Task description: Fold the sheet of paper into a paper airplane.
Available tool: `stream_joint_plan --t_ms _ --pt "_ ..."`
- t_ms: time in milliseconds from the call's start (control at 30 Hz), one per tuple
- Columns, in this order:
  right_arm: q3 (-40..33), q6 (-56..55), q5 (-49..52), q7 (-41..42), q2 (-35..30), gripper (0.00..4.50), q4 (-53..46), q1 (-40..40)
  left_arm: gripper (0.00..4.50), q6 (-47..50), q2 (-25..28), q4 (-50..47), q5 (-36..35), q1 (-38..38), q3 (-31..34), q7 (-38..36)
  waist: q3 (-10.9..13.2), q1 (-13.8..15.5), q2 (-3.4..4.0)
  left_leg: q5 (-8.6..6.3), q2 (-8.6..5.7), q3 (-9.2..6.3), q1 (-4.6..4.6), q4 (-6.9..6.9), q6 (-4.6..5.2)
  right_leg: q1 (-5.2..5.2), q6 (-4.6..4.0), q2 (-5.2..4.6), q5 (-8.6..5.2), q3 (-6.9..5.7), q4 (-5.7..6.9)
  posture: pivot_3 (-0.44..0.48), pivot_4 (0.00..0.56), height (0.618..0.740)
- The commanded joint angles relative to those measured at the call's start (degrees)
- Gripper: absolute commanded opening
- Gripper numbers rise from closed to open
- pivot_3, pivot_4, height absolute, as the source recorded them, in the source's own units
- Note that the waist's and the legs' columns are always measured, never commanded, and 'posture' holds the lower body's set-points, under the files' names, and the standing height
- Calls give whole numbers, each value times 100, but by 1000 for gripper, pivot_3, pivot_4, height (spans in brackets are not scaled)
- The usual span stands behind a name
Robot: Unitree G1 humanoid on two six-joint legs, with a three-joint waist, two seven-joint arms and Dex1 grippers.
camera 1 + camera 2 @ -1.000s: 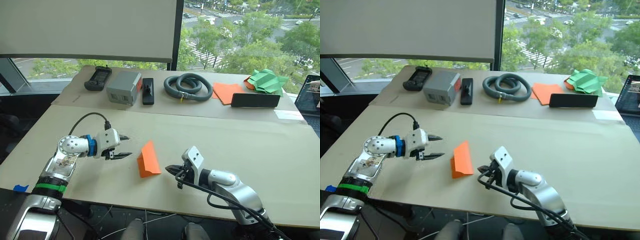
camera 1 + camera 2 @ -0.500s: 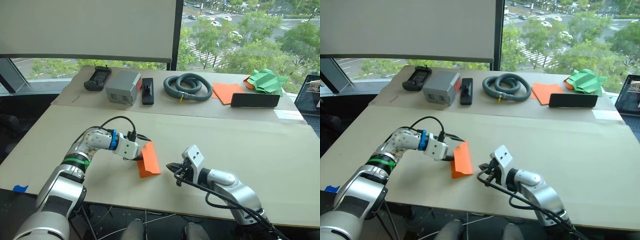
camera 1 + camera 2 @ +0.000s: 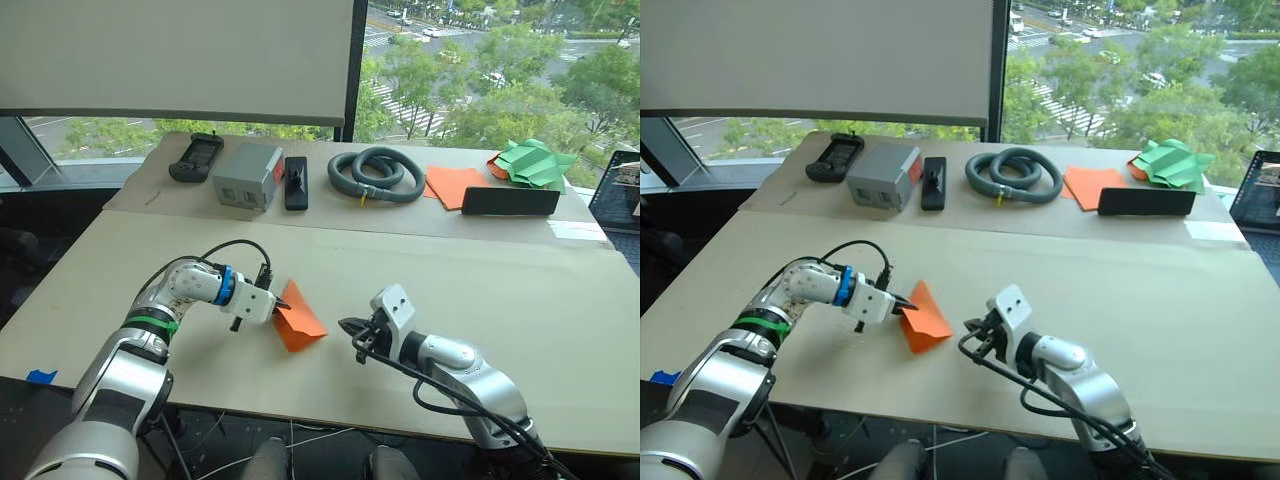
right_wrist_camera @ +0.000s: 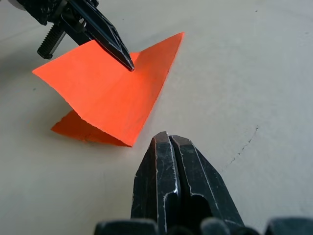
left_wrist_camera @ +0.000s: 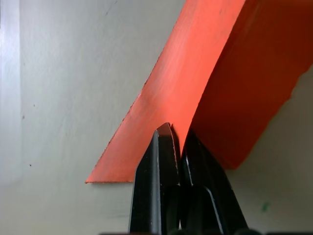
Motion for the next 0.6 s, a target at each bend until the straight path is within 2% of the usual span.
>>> stream_joint_plan --t_ms 33,100,167,233,333,367,467,600 --pt "-292 5 155 -114 -10 0 -347 -112 26 1759 134 -1454 -340 493 230 -138 1 -22 3 0 0 0 2 0 0 3 -1 0 0 1 0 0 150 702" --pt "-373 13 132 -165 -42 0 -389 -90 26 3579 206 -3008 -613 1036 325 -394 2 -61 11 -1 1 -1 3 -1 -1 4 -2 0 -1 3 0 0 150 702" --pt "-435 -9 77 -200 -99 0 -409 -74 26 5812 112 -4748 -828 1499 387 -360 3 -69 15 -1 1 -2 8 -1 -2 7 -5 0 -3 5 2 0 150 702" --pt "-447 -48 39 -213 -148 0 -398 -74 26 7292 43 -5797 -792 1760 347 -217 5 -56 18 -1 1 -3 6 -1 -2 9 -8 0 -4 6 3 0 150 702" --pt "-381 -140 -23 -176 -223 0 -322 -112 26 7797 182 -6240 -449 2040 88 -81 5 -65 22 -6 1 -3 14 -2 -9 7 -32 2 -17 5 3 0 150 702" --pt "-364 -177 -55 -173 -244 293 -296 -128 8 7974 153 -6273 -438 2068 69 34 8 -77 28 -21 1 -3 19 -3 -33 9 -60 1 -33 5 3 0 150 702" --pt "-436 -375 -105 -201 -295 1270 -254 -173 846 7974 224 -6213 -293 2084 -39 262 10 -78 26 -26 1 -6 32 -3 -41 10 -63 2 -35 2 7 0 150 702" --pt "-495 -540 13 80 -507 2666 -416 -175 2213 8079 218 -6373 -624 2046 175 272 10 -70 26 -27 1 -6 44 -1 -42 10 -65 2 -37 3 3 0 150 702"
